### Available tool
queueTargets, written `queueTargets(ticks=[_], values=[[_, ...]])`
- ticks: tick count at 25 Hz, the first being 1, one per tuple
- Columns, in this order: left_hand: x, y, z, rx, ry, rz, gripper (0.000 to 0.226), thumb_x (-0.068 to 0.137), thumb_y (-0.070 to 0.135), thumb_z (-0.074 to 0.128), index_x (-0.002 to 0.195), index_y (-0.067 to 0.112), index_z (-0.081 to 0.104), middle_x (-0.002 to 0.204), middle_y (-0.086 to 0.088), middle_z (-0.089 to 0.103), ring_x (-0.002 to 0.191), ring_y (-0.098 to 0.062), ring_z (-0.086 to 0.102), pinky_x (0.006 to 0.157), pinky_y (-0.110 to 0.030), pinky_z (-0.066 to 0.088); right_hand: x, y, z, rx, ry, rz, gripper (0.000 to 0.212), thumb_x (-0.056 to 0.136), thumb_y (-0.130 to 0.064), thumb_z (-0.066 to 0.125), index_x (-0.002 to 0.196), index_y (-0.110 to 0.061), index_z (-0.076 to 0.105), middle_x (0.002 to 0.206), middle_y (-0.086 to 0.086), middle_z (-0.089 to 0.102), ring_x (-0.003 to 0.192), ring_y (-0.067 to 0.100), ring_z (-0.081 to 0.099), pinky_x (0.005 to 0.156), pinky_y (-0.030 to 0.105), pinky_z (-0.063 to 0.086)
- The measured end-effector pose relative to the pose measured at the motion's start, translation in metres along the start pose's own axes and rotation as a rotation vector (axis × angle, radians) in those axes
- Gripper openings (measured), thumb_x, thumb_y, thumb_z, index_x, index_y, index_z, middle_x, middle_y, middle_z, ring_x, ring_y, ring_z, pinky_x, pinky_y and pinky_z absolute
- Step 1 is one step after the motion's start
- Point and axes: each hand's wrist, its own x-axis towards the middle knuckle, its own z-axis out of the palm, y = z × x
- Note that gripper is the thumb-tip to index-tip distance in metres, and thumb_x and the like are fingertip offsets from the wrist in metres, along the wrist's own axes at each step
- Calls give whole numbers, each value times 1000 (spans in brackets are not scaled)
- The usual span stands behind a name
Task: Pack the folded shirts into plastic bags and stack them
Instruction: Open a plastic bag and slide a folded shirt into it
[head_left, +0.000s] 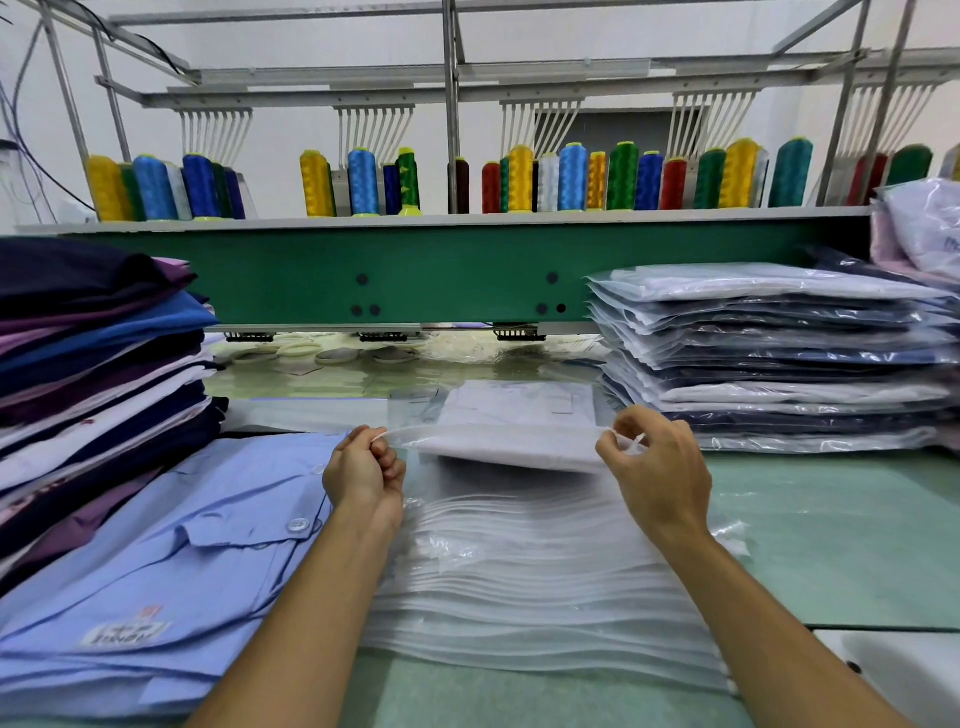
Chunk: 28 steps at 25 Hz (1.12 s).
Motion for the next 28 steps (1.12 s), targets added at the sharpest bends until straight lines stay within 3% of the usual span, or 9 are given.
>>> queueTargets(ticks=[8, 12, 15, 17, 20, 23, 26, 28], values=[[-1, 1, 3, 17, 30, 13, 26, 91, -8, 50, 80, 16, 48, 50, 3, 41, 47, -10, 34, 46, -21, 29, 1, 2, 4, 125, 66, 41, 15, 83, -19, 70, 78, -22, 56, 74, -4, 60, 79, 21, 56, 56, 30, 36], [-4, 2, 3, 8, 90, -32, 21, 91, -2, 56, 96, 18, 55, 58, 2, 46, 57, -11, 42, 67, -28, 44, 2, 3, 5, 197, 102, -5, 17, 85, -11, 67, 76, -16, 53, 68, -2, 58, 67, 21, 56, 59, 34, 42], [-5, 1, 5, 1, 118, -55, 20, 90, -1, 57, 100, 17, 56, 61, 1, 46, 61, -13, 44, 84, -46, 55, 2, 3, 5, 236, 135, -27, 19, 85, -8, 66, 75, -15, 52, 65, -1, 56, 62, 23, 54, 57, 38, 47], [-7, 2, 6, -8, 117, -66, 20, 90, -2, 57, 99, 16, 56, 60, 1, 45, 62, -13, 43, 82, -60, 56, 3, 3, 6, 258, 182, -22, 19, 85, -7, 65, 75, -14, 51, 65, 0, 56, 61, 27, 56, 58, 45, 51], [-7, 3, 5, -41, 125, -88, 20, 90, -5, 57, 98, 14, 56, 61, -1, 44, 63, -13, 40, 76, -70, 55, 4, 5, 8, 332, 211, 25, 20, 86, -5, 64, 74, -14, 50, 66, 4, 56, 63, 34, 58, 59, 54, 56], [-7, 4, 5, -66, 130, -103, 18, 90, -6, 56, 95, 12, 55, 62, -2, 43, 62, -13, 39, 76, -72, 54, 4, 4, 9, 362, 219, 39, 23, 87, -4, 64, 74, -14, 48, 67, 6, 55, 64, 36, 57, 59, 57, 56], [-6, 2, 4, -108, 155, -106, 11, 91, -3, 56, 87, 7, 55, 65, -3, 43, 62, -14, 38, 77, -71, 55, 3, 0, 6, 355, 237, 2, 24, 86, -5, 64, 73, -15, 47, 64, 4, 55, 60, 30, 55, 57, 51, 53], [-7, 0, 6, -175, 150, -132, 7, 95, 15, 61, 97, 8, 58, 74, -5, 45, 66, -15, 43, 82, -66, 56, 1, -4, 5, 364, 237, -15, 24, 84, -4, 65, 72, -14, 46, 62, 3, 52, 55, 23, 50, 54, 46, 48]])
